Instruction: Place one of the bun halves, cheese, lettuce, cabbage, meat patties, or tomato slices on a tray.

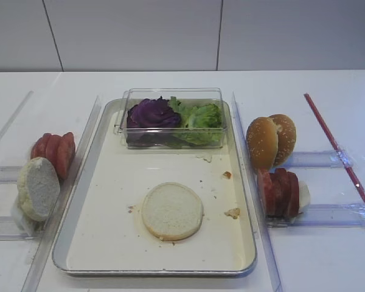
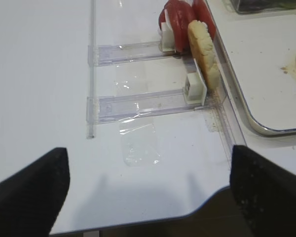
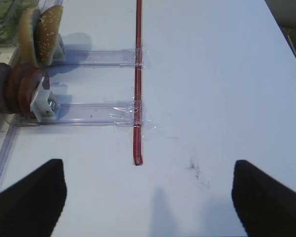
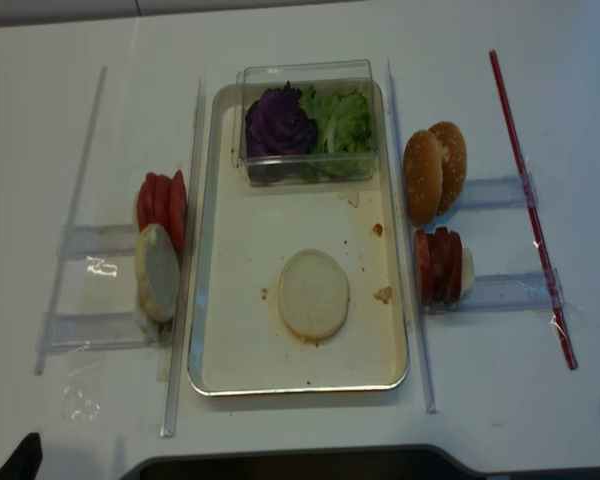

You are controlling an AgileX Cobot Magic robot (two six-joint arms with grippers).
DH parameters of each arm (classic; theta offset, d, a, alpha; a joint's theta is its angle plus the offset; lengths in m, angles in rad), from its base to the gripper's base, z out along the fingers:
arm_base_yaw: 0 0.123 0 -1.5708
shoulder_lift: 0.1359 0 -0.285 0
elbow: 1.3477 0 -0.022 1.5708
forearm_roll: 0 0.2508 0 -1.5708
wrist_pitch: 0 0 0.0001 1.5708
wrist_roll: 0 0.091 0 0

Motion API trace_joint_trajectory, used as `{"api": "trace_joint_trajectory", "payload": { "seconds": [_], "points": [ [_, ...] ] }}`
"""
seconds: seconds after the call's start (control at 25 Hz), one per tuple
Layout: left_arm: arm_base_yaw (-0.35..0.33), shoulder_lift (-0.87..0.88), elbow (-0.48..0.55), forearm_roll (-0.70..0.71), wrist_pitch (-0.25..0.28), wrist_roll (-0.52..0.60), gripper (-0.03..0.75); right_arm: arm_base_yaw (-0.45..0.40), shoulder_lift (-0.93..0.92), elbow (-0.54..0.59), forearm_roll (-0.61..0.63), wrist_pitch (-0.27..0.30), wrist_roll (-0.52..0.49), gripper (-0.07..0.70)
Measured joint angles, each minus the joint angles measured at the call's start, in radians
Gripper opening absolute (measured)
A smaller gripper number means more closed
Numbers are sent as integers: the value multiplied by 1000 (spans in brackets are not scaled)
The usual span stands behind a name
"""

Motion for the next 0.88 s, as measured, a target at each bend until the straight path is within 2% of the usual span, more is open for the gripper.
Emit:
{"api": "trace_joint_trajectory", "payload": {
  "seconds": [0.88],
  "points": [
    [0,0,0,0,0,0,647,0,0,0,0,0,0,699]
  ]
}}
